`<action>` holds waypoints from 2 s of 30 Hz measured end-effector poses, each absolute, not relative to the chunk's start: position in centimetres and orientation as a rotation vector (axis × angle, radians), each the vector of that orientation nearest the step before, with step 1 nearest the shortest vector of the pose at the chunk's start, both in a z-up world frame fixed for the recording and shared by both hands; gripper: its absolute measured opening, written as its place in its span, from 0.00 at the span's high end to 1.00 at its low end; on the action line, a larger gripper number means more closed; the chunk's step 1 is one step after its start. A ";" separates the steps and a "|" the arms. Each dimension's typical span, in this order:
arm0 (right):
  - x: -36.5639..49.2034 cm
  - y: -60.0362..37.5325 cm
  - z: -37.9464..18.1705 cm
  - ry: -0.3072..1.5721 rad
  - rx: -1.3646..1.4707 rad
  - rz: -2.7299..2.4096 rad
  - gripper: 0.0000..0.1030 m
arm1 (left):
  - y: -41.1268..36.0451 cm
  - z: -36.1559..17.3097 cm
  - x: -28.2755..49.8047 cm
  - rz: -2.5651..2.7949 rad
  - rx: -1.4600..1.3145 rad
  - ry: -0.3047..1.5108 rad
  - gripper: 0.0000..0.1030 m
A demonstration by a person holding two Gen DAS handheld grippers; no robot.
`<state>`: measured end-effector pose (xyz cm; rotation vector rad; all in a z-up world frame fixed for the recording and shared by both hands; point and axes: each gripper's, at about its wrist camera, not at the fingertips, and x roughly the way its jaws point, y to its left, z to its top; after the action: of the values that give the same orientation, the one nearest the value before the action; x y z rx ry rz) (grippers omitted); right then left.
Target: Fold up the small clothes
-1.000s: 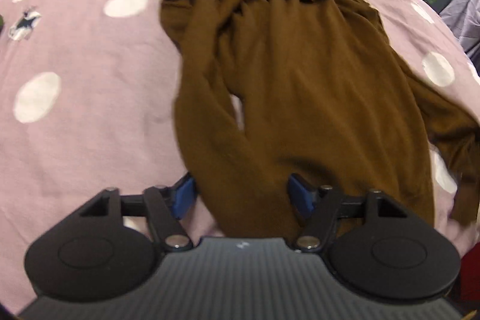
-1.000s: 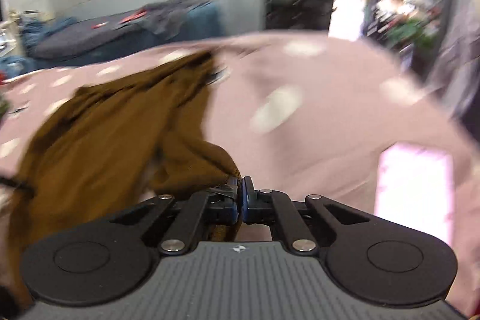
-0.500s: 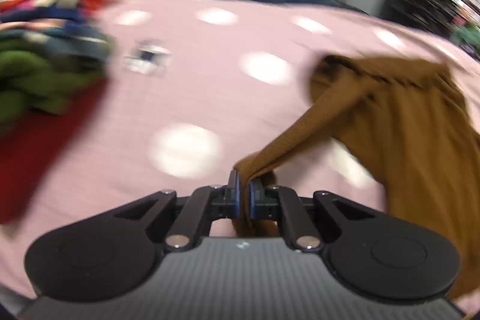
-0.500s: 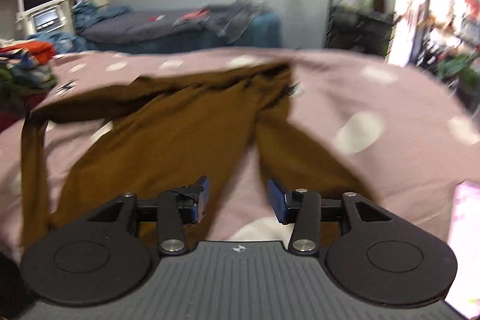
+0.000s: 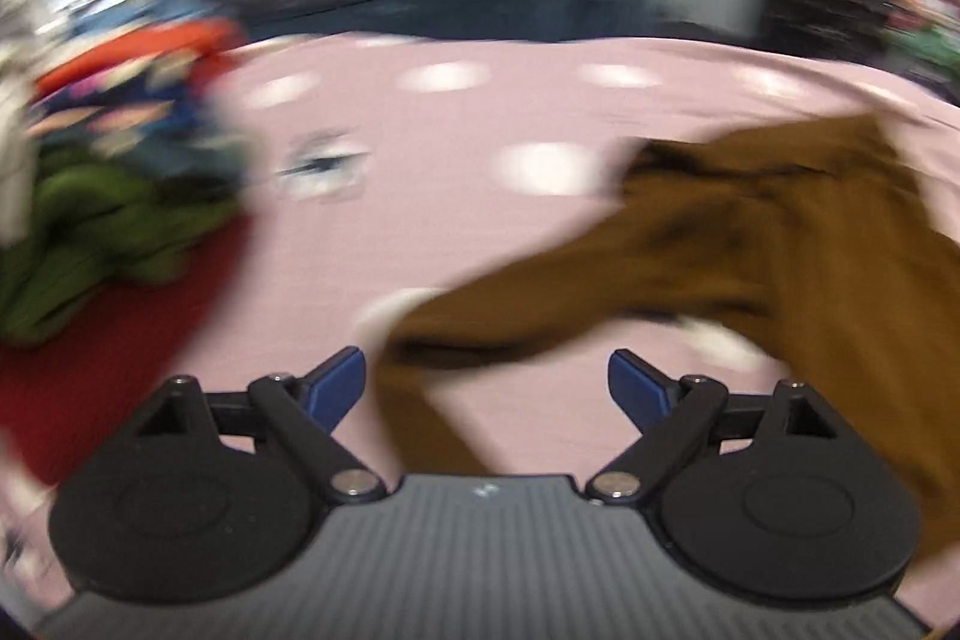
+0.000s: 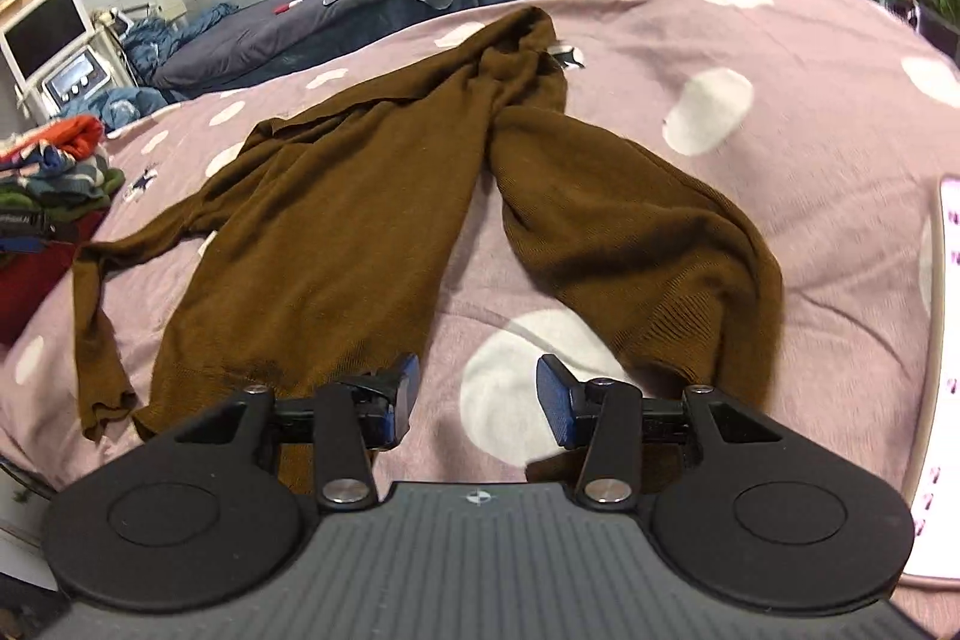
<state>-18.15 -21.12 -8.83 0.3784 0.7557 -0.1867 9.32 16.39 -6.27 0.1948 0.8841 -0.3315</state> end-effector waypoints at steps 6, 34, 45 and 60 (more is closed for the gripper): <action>-18.4 -20.9 -9.1 0.790 0.418 -0.116 0.27 | 9.9 -9.3 4.3 -0.689 0.269 1.029 0.34; -21.2 -26.9 -7.1 0.740 0.294 -0.355 0.93 | 1.2 -13.9 0.7 -0.863 0.060 1.119 0.44; -20.8 -26.1 -6.3 0.718 0.280 -0.340 0.93 | -2.8 -13.9 0.7 -0.912 0.081 1.050 0.93; -19.1 -19.5 -7.8 1.006 0.195 -0.017 0.94 | 6.9 -12.9 -0.5 -0.808 0.356 1.233 0.88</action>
<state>-19.12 -19.49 -7.82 0.1947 1.0065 -0.0169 -0.52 6.90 -12.90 0.3560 1.2331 -0.8081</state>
